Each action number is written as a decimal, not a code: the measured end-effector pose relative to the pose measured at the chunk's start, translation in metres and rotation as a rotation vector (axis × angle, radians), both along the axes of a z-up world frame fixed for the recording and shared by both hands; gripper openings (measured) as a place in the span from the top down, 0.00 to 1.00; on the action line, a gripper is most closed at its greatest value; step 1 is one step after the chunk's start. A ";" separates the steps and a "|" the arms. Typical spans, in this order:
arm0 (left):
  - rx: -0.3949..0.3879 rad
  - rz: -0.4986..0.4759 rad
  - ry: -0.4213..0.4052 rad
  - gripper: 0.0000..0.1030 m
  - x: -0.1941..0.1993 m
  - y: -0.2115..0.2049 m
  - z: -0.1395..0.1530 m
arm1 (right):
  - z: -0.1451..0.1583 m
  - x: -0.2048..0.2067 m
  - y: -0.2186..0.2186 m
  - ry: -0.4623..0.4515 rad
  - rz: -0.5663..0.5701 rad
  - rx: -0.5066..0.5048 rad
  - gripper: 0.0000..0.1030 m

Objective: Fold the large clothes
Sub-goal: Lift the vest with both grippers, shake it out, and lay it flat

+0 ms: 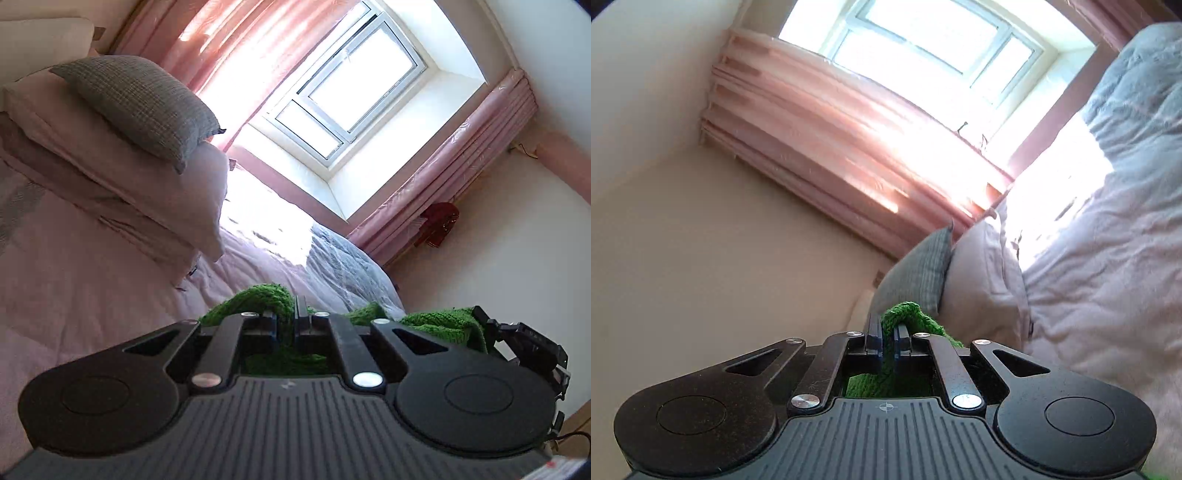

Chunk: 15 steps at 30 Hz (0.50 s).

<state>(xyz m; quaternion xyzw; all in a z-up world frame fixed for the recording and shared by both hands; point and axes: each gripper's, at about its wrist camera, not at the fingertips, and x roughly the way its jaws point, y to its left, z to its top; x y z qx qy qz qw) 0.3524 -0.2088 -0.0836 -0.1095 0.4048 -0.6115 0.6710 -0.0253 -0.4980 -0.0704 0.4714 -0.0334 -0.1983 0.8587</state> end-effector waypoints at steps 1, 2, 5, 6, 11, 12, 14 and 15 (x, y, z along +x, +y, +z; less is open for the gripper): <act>-0.023 -0.010 -0.017 0.96 -0.003 -0.009 0.007 | 0.011 -0.004 -0.006 -0.007 -0.024 -0.022 0.99; -0.052 -0.017 -0.037 0.96 -0.008 -0.022 0.019 | 0.023 -0.012 -0.010 -0.033 -0.044 -0.038 0.99; -0.156 -0.039 -0.093 0.96 -0.025 -0.033 0.063 | 0.060 -0.037 -0.010 -0.109 -0.092 -0.099 0.99; -0.189 -0.046 -0.117 0.96 -0.030 -0.032 0.078 | 0.073 -0.049 -0.010 -0.139 -0.095 -0.127 0.99; -0.283 -0.091 -0.230 0.95 -0.078 0.003 0.115 | 0.098 -0.107 0.023 -0.164 -0.063 -0.217 0.99; -0.272 -0.101 -0.239 0.95 -0.092 0.014 0.110 | 0.092 -0.119 0.036 -0.138 -0.044 -0.223 0.99; -0.208 -0.118 -0.230 0.95 -0.114 0.031 0.080 | 0.064 -0.138 0.059 -0.035 0.012 -0.194 0.98; -0.159 -0.121 -0.220 0.93 -0.123 0.042 0.065 | 0.051 -0.146 0.069 0.044 0.045 -0.166 0.98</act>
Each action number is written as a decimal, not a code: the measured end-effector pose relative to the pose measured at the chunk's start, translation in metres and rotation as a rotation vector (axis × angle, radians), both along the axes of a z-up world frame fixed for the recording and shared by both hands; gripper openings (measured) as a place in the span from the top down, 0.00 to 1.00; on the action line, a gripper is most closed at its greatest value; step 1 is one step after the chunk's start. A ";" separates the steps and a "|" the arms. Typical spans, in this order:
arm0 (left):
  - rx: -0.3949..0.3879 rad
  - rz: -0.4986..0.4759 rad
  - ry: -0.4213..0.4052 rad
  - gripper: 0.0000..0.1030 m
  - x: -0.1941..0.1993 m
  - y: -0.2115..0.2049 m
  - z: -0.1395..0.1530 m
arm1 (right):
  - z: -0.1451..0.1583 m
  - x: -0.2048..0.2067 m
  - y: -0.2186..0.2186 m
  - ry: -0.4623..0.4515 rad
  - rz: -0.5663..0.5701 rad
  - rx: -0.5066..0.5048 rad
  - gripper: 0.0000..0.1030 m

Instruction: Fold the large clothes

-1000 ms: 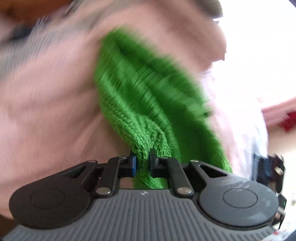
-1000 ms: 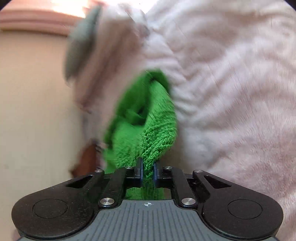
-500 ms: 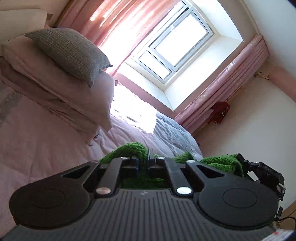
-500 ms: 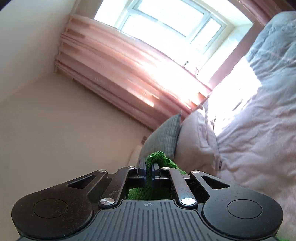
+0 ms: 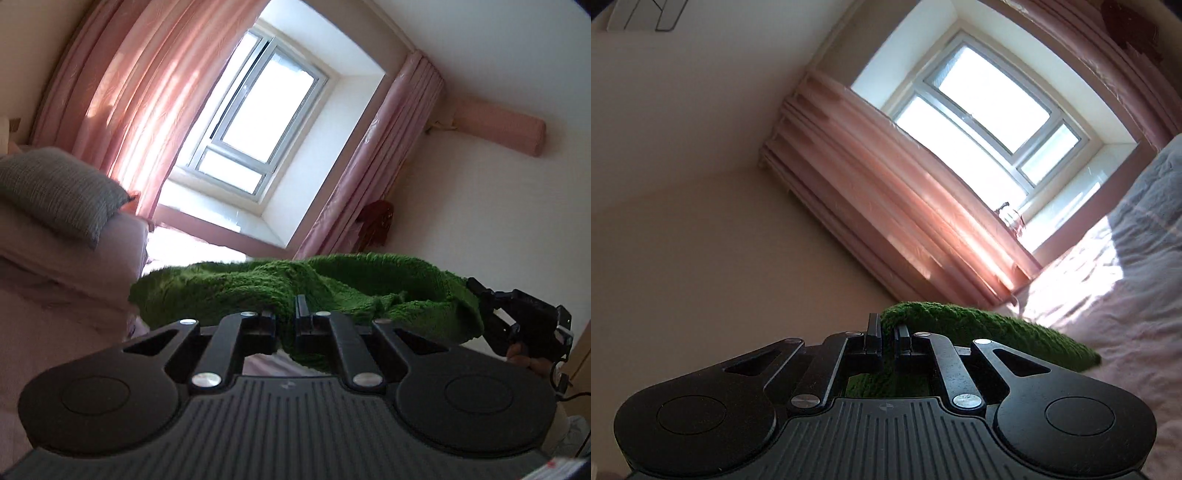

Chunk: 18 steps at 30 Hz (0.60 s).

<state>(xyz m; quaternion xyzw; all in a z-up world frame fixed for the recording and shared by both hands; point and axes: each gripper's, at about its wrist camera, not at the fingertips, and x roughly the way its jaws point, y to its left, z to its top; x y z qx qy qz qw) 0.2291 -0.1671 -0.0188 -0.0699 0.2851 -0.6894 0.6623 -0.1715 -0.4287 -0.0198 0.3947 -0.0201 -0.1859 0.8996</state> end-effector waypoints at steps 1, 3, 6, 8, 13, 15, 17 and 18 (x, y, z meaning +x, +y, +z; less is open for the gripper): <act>0.073 0.004 0.015 0.89 -0.007 0.012 -0.026 | -0.020 -0.008 0.013 0.118 0.028 0.047 0.96; 0.278 0.052 0.000 0.84 -0.017 0.023 -0.085 | -0.063 -0.020 0.033 0.367 0.044 0.170 0.85; 0.584 0.126 -0.035 0.83 -0.037 0.051 -0.151 | -0.125 -0.044 0.056 0.693 -0.009 0.331 0.64; 0.748 0.145 -0.078 0.83 -0.050 0.063 -0.185 | -0.154 -0.056 0.067 0.828 -0.004 0.367 0.63; 0.850 0.083 -0.259 0.69 -0.099 0.070 -0.210 | -0.181 -0.036 0.079 1.057 0.015 0.148 0.63; 0.841 0.052 -0.316 0.67 -0.117 0.062 -0.213 | -0.196 -0.027 0.085 1.053 0.043 0.096 0.63; 0.826 0.002 -0.373 0.65 -0.133 0.049 -0.223 | -0.214 -0.012 0.091 1.043 0.078 0.047 0.63; 0.824 -0.021 -0.408 0.64 -0.141 0.042 -0.230 | -0.222 -0.005 0.094 1.053 0.101 0.022 0.63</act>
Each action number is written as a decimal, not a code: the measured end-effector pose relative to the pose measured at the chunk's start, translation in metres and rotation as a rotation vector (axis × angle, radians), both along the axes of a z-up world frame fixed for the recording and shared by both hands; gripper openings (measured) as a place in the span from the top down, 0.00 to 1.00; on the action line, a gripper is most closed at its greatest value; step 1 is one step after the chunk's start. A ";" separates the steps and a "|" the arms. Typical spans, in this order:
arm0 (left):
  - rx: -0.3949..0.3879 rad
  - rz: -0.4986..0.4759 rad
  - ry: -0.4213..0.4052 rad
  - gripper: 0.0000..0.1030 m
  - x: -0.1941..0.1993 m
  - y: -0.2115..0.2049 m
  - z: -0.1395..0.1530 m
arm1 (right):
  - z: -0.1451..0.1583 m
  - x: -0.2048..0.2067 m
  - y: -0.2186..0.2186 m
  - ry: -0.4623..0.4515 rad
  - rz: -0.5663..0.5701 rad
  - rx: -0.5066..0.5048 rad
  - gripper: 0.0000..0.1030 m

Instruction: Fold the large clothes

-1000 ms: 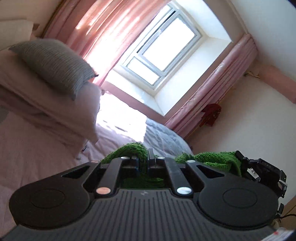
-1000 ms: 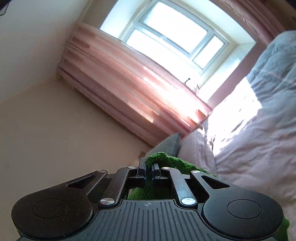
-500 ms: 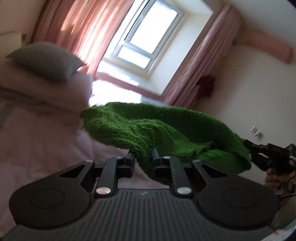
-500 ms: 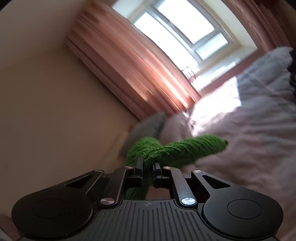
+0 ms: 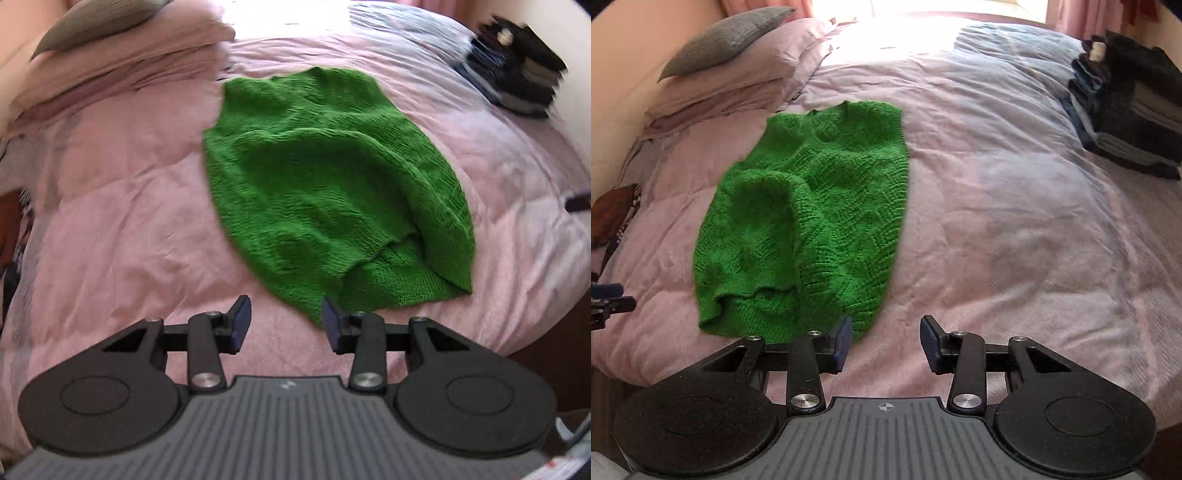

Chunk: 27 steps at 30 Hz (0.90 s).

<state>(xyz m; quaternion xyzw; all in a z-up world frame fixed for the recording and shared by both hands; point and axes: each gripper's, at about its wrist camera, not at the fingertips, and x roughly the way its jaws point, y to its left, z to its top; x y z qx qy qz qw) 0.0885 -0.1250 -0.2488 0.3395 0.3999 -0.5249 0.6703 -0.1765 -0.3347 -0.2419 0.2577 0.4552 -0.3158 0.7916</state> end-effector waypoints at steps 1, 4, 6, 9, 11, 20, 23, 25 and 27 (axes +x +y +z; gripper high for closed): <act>0.008 -0.038 -0.020 0.64 -0.008 -0.007 -0.008 | -0.008 0.008 0.006 0.016 0.036 -0.013 0.63; 0.036 -0.152 -0.082 0.62 -0.033 -0.023 -0.035 | -0.040 0.024 0.021 0.061 0.109 -0.042 0.63; 0.035 -0.230 -0.130 0.59 -0.045 -0.034 -0.052 | -0.059 0.031 0.027 0.094 0.129 -0.052 0.63; 0.052 -0.351 -0.247 0.57 -0.061 -0.051 -0.080 | -0.083 0.033 0.033 0.127 0.121 -0.051 0.63; 0.061 -0.430 -0.324 0.57 -0.069 -0.062 -0.099 | -0.094 0.035 0.036 0.139 0.120 -0.052 0.63; 0.065 -0.545 -0.455 0.96 -0.060 -0.060 -0.121 | -0.125 0.078 0.066 0.203 0.282 -0.197 0.57; 0.025 -0.483 -0.477 0.96 -0.046 -0.041 -0.104 | -0.144 0.096 0.082 0.258 0.390 -0.301 0.57; 0.014 -0.436 -0.481 0.96 -0.035 -0.031 -0.094 | -0.158 0.104 0.090 0.321 0.461 -0.386 0.57; -0.001 -0.383 -0.471 0.96 -0.024 -0.023 -0.086 | -0.169 0.105 0.096 0.370 0.532 -0.462 0.64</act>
